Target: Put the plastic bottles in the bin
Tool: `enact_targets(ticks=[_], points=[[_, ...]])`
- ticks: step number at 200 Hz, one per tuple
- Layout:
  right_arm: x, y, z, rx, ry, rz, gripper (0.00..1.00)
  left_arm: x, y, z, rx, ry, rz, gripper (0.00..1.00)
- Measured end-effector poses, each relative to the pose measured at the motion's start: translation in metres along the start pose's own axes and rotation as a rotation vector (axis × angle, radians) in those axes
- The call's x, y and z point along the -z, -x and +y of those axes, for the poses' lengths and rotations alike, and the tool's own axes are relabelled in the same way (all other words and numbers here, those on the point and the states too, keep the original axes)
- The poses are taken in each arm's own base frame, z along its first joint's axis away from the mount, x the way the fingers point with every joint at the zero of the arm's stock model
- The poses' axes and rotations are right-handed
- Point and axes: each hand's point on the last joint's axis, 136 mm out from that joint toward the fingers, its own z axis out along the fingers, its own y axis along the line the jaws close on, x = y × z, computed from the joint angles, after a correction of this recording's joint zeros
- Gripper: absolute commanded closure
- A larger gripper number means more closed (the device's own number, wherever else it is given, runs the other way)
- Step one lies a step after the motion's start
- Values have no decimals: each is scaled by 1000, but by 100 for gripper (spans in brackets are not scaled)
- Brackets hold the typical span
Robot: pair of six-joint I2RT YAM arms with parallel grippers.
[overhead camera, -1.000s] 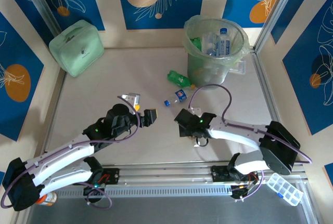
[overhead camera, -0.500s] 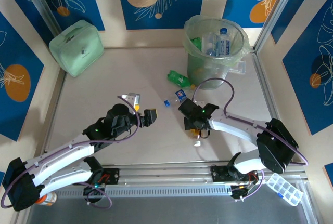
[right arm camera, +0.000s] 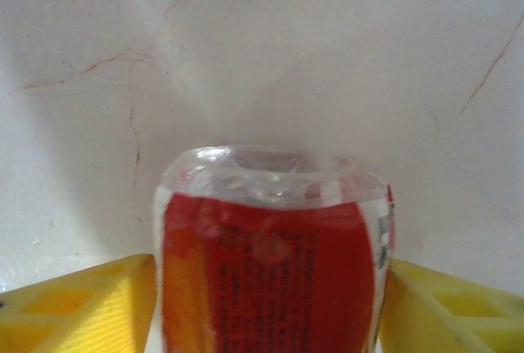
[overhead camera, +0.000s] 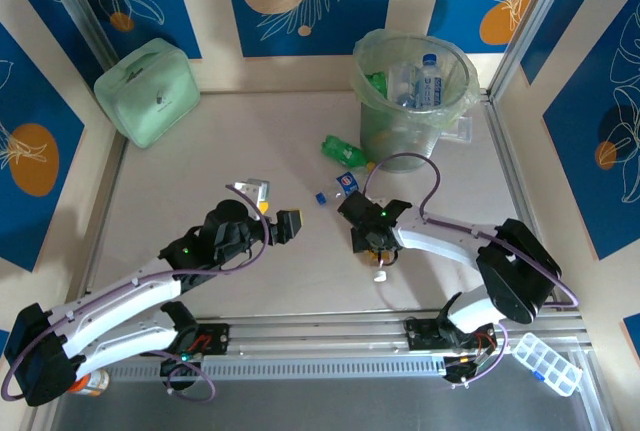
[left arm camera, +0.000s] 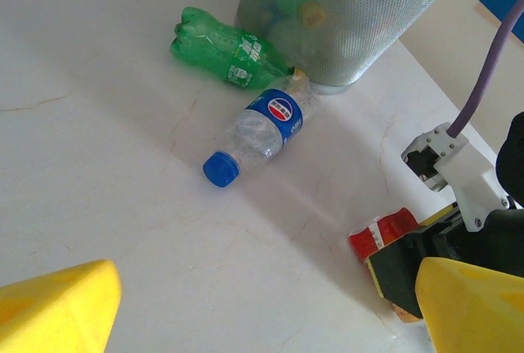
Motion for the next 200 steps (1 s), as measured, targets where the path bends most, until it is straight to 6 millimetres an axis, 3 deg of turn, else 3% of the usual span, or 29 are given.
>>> enact_targets(ticks=[32, 51, 75, 94, 111, 138, 166, 184, 200], points=[[1, 0, 0, -10, 7, -6, 50, 0, 0, 0, 0, 0, 0, 7], [8, 3, 0, -17, 25, -25, 51, 0, 0, 0, 0, 0, 0, 7], [31, 13, -2, -37, 73, -90, 51, 1, 1, -1, 1, -4, -5, 7], [64, 29, -6, -52, 127, -185, 50, 3, 3, -2, 6, -12, -9, 7], [108, 58, -7, -62, 199, -313, 52, 4, 4, -4, 7, -20, -12, 7], [195, 119, -15, -76, 289, -565, 56, 7, 6, -5, 8, -28, -23, 7], [280, 193, -49, -149, 282, -798, 57, 8, 7, -6, 9, -30, -26, 7], [317, 237, -76, -184, 229, -903, 57, 8, 7, -6, 8, -33, -23, 7], [334, 272, -99, -203, 158, -959, 57, 8, 6, -7, 9, -37, -22, 7]])
